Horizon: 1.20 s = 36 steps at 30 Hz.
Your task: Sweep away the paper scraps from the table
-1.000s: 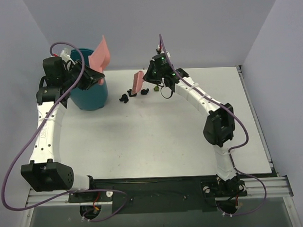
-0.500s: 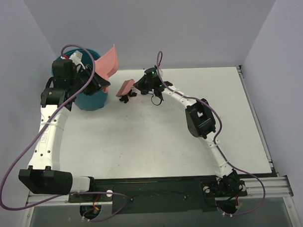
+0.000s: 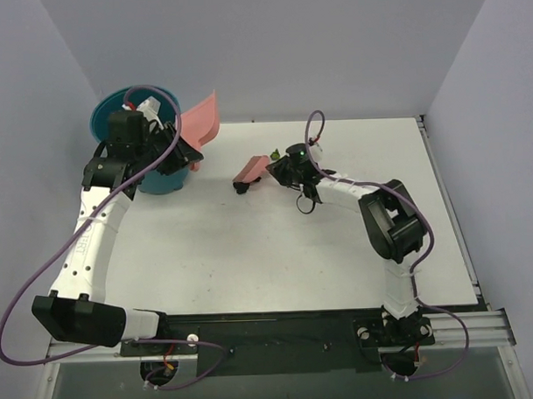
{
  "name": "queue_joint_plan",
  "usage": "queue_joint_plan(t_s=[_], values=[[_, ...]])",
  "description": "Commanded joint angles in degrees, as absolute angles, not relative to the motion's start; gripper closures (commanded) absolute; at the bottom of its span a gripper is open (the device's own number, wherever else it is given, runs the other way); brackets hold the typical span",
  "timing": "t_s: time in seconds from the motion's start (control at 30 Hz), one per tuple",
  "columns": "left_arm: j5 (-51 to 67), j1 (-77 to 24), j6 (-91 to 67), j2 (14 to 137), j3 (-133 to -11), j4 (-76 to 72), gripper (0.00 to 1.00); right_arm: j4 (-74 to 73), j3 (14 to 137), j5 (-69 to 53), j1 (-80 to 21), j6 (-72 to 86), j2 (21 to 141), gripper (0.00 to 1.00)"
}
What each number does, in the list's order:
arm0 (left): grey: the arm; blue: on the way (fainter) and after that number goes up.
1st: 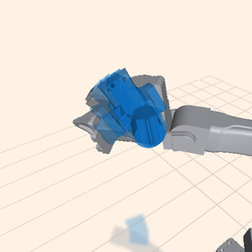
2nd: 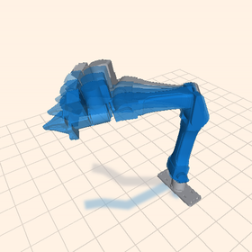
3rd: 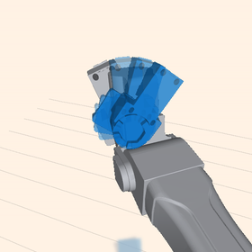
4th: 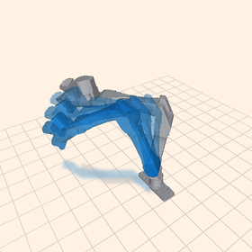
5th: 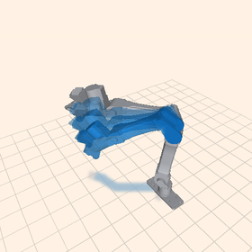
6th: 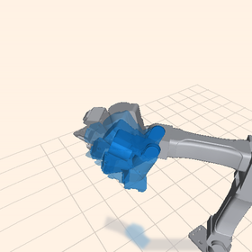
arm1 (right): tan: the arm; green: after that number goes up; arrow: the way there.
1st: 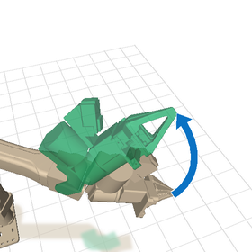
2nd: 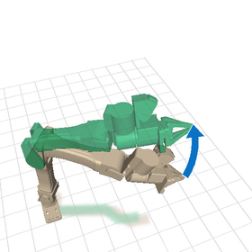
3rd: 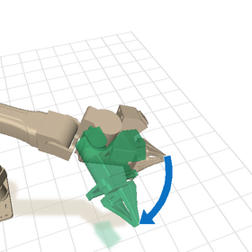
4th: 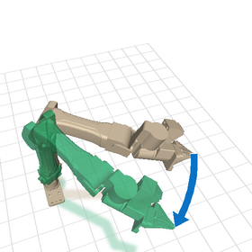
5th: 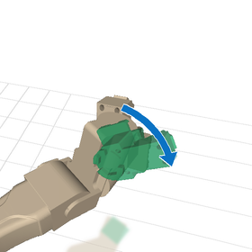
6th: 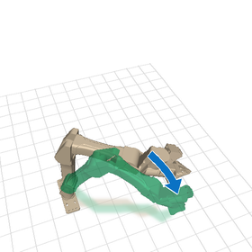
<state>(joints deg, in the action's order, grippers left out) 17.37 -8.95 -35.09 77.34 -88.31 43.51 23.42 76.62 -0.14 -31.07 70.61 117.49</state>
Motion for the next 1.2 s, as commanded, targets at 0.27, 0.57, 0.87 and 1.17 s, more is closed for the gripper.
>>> queue_joint_plan(t_s=[0.27, 0.57, 0.87, 1.17], values=[[13.54, -11.95, -32.70, 75.32, -87.45, 42.10, 1.00, 30.85, 48.96, 5.54, -26.90, 67.68, 94.31, 1.00], [11.60, -13.09, -31.56, 75.59, -88.68, 43.76, 1.00, 26.20, 67.46, 1.40, -27.25, 65.30, 97.20, 1.00], [6.16, -16.25, -28.22, 74.71, -89.91, 48.95, 1.00, 28.48, 87.26, 3.07, -24.00, 73.65, 117.13, 1.00], [0.44, -23.63, -27.25, 72.42, -86.05, 51.94, 1.00, 29.18, 82.81, 7.29, -22.24, 80.68, 119.54, 1.00]])
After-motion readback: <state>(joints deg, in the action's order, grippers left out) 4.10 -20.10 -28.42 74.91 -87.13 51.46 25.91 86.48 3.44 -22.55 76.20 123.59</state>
